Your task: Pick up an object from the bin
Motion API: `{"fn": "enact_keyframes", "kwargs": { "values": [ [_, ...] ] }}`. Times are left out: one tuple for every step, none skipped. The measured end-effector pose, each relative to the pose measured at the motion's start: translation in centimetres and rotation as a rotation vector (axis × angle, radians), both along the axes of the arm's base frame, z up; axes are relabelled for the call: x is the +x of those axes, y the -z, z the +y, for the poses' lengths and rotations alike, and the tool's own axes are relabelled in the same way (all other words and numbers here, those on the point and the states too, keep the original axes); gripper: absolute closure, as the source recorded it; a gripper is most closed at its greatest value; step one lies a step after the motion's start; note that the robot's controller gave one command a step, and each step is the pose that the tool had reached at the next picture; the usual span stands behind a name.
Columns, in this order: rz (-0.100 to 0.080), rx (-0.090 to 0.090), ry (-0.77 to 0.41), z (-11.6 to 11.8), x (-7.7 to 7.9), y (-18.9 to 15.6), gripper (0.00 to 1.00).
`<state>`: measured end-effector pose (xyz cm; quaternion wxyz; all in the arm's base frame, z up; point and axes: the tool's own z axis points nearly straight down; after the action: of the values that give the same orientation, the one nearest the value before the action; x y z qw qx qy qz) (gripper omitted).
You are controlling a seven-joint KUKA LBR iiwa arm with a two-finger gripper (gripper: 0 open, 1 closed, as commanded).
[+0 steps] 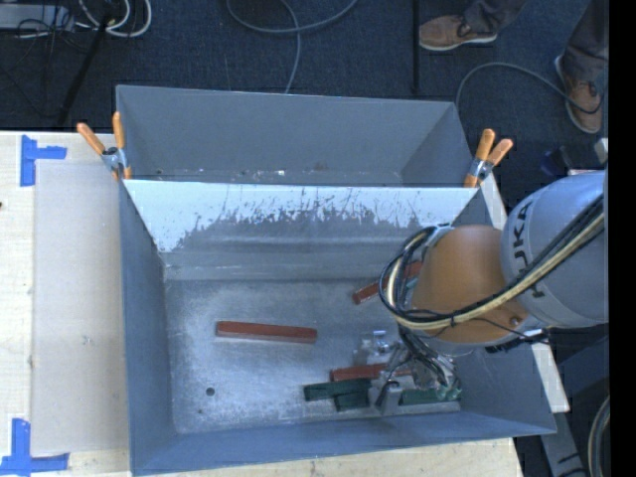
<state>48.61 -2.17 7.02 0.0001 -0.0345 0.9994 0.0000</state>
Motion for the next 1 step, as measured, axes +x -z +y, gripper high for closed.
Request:
{"fn": "enact_keyframes", "kwargs": {
  "values": [
    [-0.002, 0.0, -0.002, 0.04, 0.05, -2.86, 1.0]
  ]
}}
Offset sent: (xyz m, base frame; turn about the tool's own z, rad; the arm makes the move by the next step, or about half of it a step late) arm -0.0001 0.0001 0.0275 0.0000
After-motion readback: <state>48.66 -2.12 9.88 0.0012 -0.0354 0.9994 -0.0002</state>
